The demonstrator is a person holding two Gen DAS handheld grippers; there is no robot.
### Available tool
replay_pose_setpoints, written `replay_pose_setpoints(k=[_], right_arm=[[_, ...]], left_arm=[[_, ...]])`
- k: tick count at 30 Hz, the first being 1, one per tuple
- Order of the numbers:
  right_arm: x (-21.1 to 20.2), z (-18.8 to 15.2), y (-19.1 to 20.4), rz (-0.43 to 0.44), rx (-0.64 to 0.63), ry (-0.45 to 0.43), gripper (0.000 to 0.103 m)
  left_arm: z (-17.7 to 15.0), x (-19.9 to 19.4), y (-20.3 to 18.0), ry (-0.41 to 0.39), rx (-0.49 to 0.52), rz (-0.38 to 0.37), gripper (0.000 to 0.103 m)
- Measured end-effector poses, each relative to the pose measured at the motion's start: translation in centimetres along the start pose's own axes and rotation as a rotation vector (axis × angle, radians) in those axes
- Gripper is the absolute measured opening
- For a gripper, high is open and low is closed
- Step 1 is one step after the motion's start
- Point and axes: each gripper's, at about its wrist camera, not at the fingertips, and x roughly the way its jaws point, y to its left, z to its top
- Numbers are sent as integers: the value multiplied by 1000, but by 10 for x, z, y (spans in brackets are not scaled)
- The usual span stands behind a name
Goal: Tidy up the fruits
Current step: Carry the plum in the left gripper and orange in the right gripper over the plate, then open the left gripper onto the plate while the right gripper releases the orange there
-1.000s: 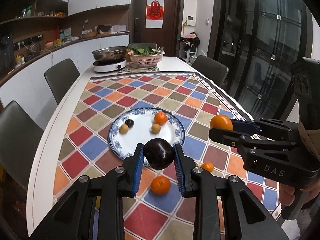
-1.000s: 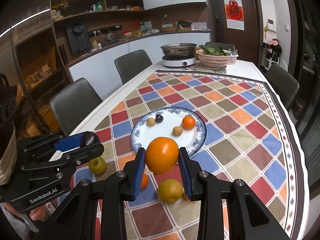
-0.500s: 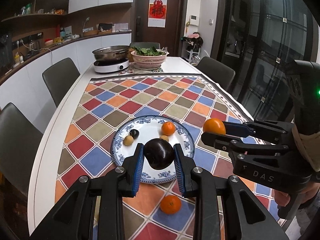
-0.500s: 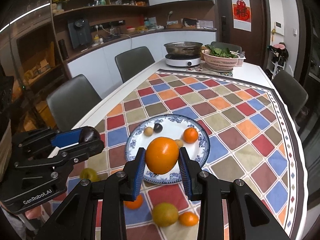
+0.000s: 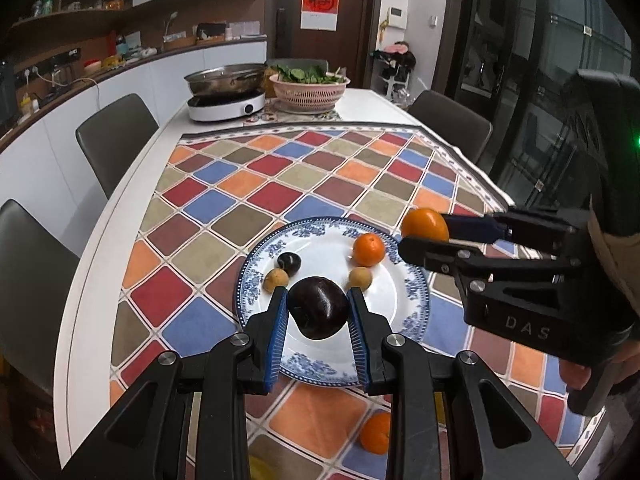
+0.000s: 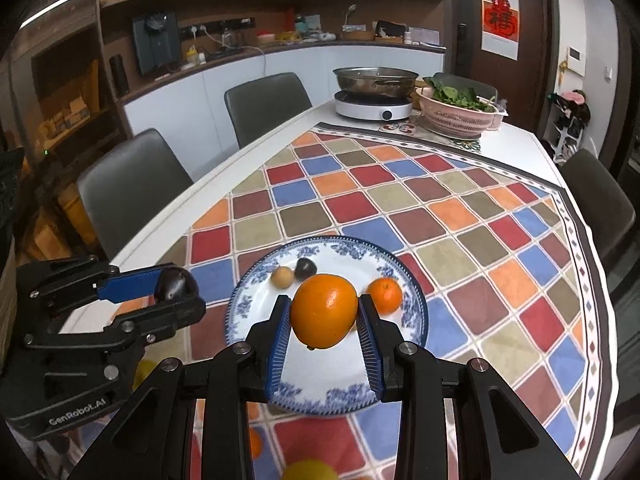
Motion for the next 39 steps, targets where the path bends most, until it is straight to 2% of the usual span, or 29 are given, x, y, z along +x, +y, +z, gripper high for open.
replay_pose_setpoints(k=[10,25,29,37,39], right_arm=[[50,22,-7,15,-32,76,34],[123,33,-10,7,-86,222,34],[136,33,-15,3,-73,249,34],[149,33,-22,6,-50,268,34],[150,33,-23,7,-52,270,34]], left_arm=[[10,39,20,80,-15,-22,30],[11,94,34,209,-32,-63,30],[11,109,37,246,-54,-76,30],[12,121,38,270,-68,-66,30],[13,122,38,272,-71,-73,33]])
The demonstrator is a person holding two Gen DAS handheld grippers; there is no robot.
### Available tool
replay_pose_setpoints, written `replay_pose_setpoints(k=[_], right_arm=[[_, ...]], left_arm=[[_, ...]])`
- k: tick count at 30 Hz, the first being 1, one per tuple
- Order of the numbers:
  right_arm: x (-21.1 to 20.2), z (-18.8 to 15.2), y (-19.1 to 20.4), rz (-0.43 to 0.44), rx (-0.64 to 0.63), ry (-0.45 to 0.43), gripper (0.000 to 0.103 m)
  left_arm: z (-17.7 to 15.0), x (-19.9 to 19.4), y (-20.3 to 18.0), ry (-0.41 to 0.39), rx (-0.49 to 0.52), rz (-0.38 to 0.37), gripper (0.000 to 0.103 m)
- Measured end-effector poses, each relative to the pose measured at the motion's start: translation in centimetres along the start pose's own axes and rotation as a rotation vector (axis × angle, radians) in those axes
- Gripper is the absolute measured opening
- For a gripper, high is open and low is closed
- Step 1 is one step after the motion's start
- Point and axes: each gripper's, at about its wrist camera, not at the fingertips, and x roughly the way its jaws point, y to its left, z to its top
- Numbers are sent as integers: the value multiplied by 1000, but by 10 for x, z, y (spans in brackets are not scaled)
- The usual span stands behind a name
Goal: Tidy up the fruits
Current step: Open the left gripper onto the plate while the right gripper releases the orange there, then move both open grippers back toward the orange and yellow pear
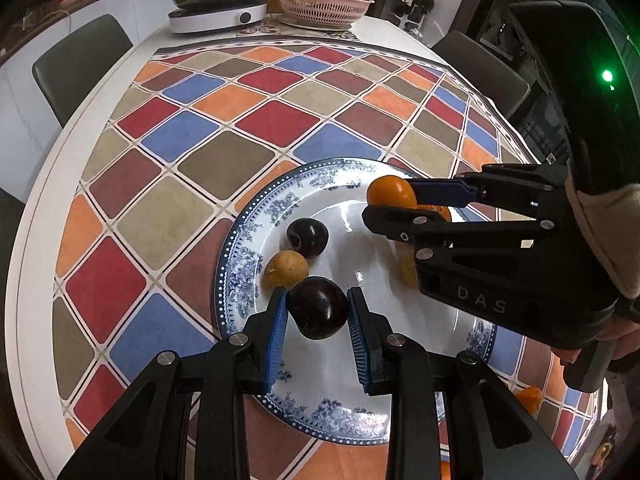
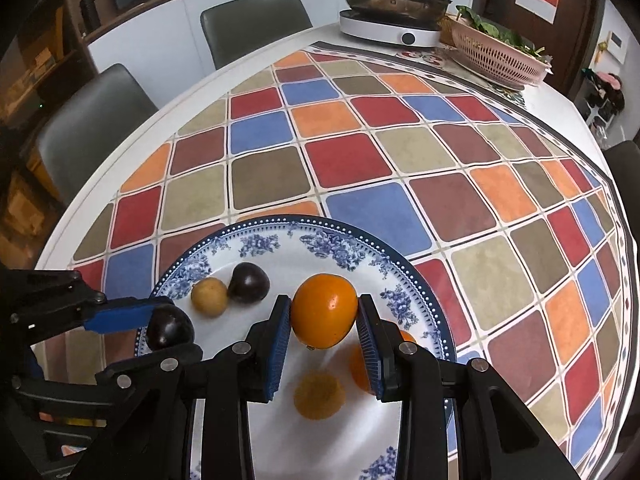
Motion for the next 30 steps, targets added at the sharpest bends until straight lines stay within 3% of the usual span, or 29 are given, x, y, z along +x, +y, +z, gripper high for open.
replay_pose_setpoints(k=[1,3,6,19,30], right_arm=[[1,0,0,2,0,2,34],[0,0,-1,8,10,3,37],[-5,1,-3,6,22,-23,45],[-46,-13,0,-4,40,-98,45],[-94,-34,17,-9,39,-163,45]], left_arm=[[0,0,0,1,-1,-2,41],[0,-2,-1,-9,0,8,45],[0,-8,-4,-22,16,26,45],[-6,-45,-9,-90,-5,31,45],[-28,-106,-23,-195,10,70,45]])
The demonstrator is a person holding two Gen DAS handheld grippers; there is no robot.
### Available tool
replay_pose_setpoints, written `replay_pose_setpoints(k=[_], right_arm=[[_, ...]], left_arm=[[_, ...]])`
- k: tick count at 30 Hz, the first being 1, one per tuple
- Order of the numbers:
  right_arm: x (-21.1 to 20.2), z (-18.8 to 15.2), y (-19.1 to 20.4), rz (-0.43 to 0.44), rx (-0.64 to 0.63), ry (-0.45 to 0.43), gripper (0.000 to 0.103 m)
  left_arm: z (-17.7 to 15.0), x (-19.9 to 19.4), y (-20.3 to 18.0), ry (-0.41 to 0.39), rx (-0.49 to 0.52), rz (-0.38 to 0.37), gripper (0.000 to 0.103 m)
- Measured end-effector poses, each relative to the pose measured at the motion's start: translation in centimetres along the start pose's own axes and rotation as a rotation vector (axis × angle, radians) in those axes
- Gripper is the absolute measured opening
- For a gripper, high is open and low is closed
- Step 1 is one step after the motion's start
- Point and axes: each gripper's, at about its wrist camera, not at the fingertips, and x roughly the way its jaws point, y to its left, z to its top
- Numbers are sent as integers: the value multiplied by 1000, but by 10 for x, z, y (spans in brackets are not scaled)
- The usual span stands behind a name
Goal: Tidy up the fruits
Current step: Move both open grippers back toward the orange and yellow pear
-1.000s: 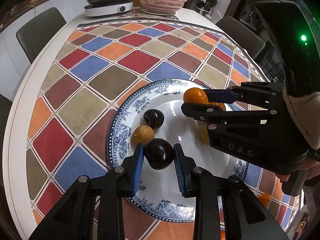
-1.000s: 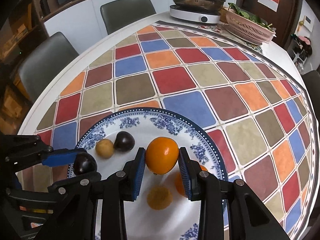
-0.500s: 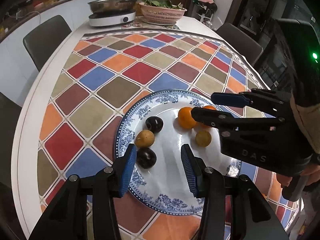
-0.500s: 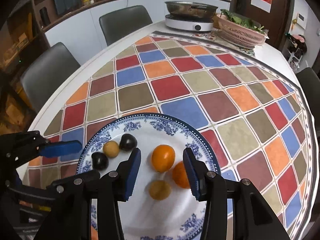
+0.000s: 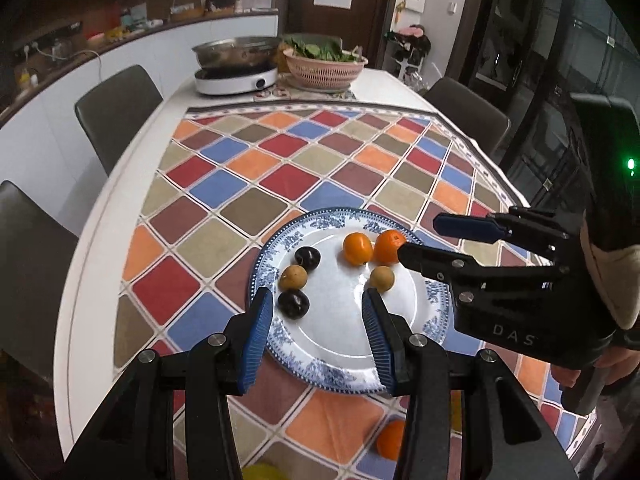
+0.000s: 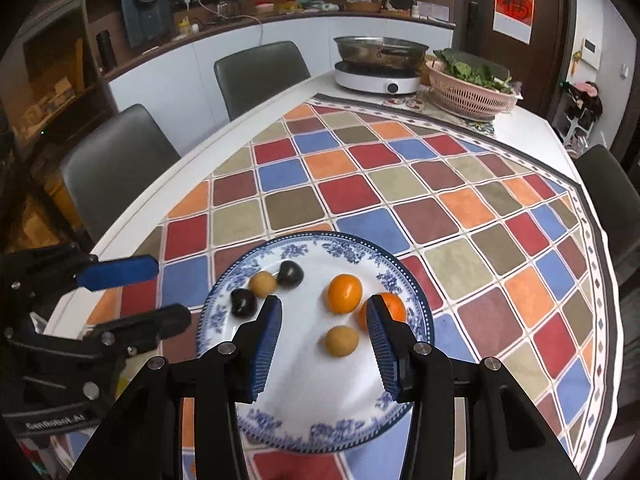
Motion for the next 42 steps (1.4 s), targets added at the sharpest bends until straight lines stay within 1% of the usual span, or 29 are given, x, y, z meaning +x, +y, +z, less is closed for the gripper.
replay_pose_setpoints(k=[4,8,12,21,23,25,27,32,33,34,38,42], right_arm=[[-22,-7,8,-5,-9,-25,45],[-49,-15,17,-27,-30,-61,45],[-72,-24,23,-30,-37,-92,45],[-116,-47,37,-20,-29,-143,45],[-124,-53,39,-21,-26,-156,45],[-131,-59,41,-37,-26,-168,52],[-141,-67,43,-62,-19,-195,53],[-156,-83,46,-91,-9,-223,54],[-158,-86,46,-91,-5,-224,55],[-159,-90,45,-89,4,-224,58],[-158,-103,44,-87,19,-217,59],[-154,-116,42,-81,26,-190,59]], left_arm=[[-8,-24,-5,-32,4,4,45],[-16,-45,-12,-62,3,-2,45],[-26,-66,-20,-93,1,-11,46],[-48,-96,-34,-130,10,-26,47],[-53,-101,-37,-141,18,-24,50],[-57,-107,-40,-155,26,-18,56],[-62,-112,-44,-166,39,-14,59],[-75,-118,-52,-175,67,-15,63],[-78,-118,-54,-175,73,-18,64],[-81,-118,-55,-174,75,-19,64],[-92,-118,-59,-173,84,-13,64],[-104,-113,-64,-155,100,-20,65]])
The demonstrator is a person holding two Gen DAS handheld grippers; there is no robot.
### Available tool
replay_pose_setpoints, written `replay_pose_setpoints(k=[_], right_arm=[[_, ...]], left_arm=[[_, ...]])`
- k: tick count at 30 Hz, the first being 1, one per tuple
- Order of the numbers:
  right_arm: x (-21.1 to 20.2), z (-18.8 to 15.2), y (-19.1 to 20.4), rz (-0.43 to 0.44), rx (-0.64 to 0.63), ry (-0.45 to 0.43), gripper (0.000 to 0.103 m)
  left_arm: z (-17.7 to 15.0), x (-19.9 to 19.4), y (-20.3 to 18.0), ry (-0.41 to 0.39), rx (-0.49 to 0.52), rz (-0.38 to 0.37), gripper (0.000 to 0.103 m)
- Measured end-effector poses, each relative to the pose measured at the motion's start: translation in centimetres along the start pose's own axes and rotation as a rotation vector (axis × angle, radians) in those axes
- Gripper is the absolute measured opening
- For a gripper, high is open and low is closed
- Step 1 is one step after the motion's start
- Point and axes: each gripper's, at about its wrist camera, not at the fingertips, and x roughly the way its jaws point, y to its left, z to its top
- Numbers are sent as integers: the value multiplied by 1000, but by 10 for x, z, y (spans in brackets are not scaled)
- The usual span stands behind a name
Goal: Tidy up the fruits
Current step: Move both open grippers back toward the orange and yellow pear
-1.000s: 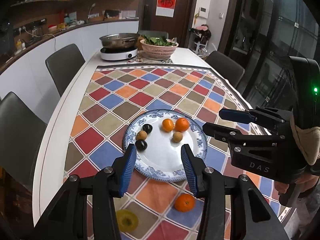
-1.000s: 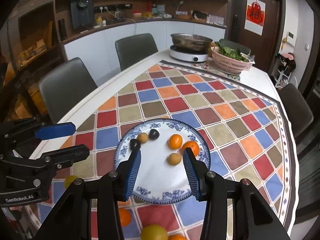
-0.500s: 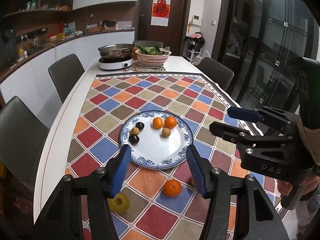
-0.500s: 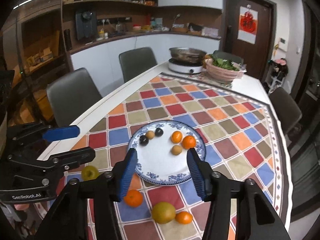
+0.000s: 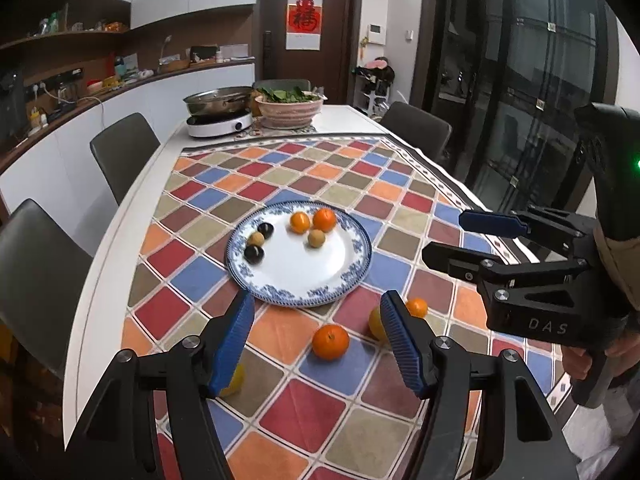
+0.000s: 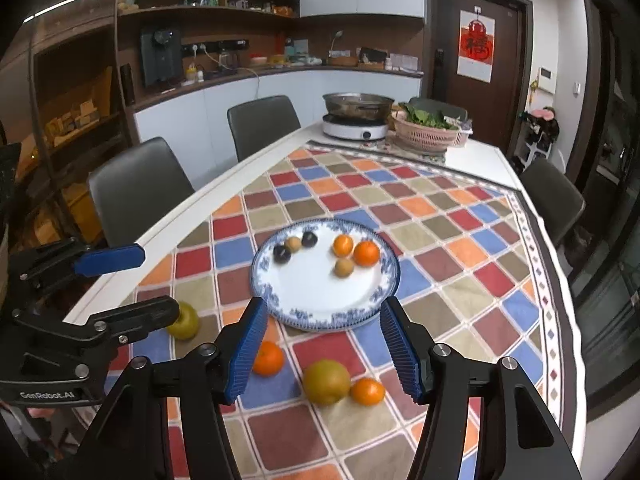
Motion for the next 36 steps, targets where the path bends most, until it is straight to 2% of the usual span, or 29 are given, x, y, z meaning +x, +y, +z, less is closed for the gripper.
replay_pose_setpoints(k=[8,12,15,22,30,36], right_arm=[[6,-22,-3,-14,-16,44,59],[12,-34,-4,-13,-35,71,59],[16,-42,-3,20,-55,86,59],[28,-57,6,27,-148,108,59],[51,-69,14,9,-279,153,59],[66,-76,16,18,-319,185,59]], left_arm=[[-22,19,-7,42,0,-27,65],[-33,26,-13,37,42,-37,65],[-40,30,-16,37,77,-36,65],[-48,45,-13,60,96,-75,65],[-58,67,-11,85,145,-82,65],[-66,89,-6,131,140,-98,65]])
